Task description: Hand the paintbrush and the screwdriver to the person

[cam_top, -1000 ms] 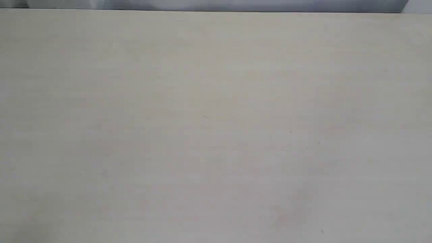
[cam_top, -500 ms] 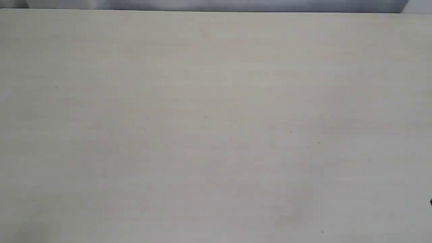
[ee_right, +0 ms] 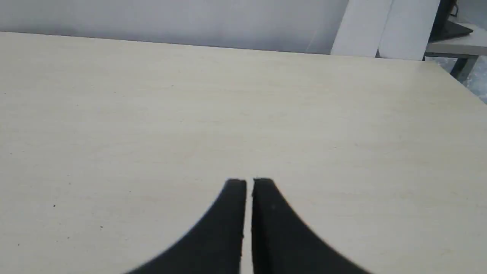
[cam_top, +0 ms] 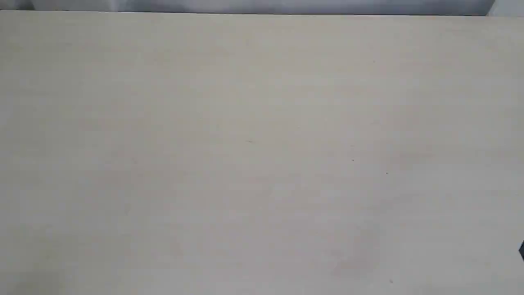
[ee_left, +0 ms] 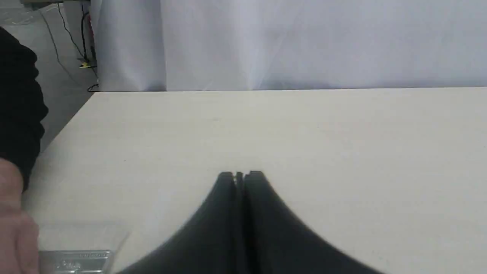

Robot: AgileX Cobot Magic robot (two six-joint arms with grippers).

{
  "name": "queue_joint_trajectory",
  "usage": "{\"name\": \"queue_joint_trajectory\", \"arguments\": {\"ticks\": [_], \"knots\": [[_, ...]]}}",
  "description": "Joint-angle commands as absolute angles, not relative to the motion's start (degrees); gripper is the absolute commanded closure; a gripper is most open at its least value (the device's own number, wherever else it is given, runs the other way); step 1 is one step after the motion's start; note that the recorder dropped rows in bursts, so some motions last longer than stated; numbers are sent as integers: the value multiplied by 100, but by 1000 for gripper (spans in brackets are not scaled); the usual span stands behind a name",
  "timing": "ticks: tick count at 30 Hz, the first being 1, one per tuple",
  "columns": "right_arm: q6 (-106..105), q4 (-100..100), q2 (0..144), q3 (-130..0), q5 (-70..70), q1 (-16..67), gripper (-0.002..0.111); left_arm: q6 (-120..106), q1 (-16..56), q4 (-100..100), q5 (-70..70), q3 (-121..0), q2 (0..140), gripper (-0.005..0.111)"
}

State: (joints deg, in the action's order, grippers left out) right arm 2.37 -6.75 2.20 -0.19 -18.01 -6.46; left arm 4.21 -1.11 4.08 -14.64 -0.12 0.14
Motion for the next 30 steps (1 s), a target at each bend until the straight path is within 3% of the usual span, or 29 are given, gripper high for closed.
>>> {"name": "queue_joint_trajectory", "arguments": {"ticks": [1,30], "knots": [[0,-497,187,0,-1814,-653,104,432,-64,398,-1419,0,0,107],[232,-544,187,0,-1785,-653,104,432,-64,382,-1431,0,0,107]]}}
